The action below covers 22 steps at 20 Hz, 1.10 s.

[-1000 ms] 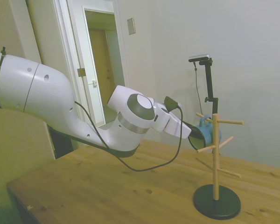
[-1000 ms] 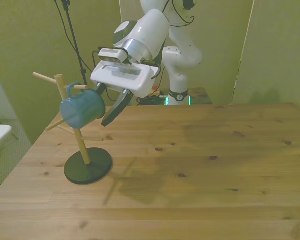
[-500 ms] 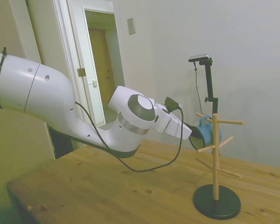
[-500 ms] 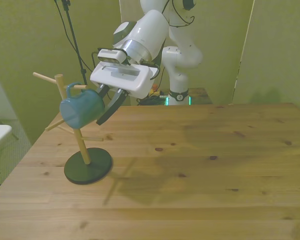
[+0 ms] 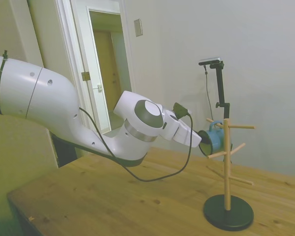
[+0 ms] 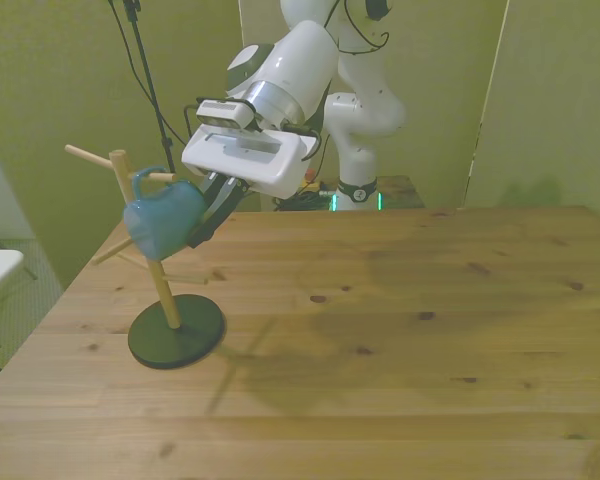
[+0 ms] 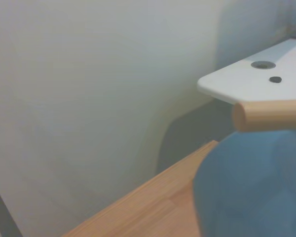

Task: Unload the mug

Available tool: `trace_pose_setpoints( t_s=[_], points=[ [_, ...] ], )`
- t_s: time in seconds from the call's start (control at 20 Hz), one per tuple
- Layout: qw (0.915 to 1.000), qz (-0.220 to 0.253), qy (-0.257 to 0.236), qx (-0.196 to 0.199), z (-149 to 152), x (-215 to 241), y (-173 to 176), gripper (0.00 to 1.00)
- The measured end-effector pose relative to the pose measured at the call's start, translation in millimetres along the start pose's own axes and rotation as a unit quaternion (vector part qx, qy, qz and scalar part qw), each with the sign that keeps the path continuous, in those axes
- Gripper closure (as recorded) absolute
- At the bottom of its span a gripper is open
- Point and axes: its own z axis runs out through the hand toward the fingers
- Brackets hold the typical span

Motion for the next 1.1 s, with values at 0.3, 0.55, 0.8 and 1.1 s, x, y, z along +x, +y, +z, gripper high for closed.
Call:
trace_pose_setpoints(
  t_s=[0.3,0.55,0.8,1.1],
  points=[
    [1.0,-0.002,-0.002,0.007,-6,-4,-6,1.0],
    [0.9999,-0.003,-0.005,0.012,-15,-5,-6,1.0],
    [0.9999,0.0,-0.006,0.014,-23,-4,-6,1.0],
    [0.9997,0.007,-0.01,0.019,-29,-6,-11,1.0]
  ],
)
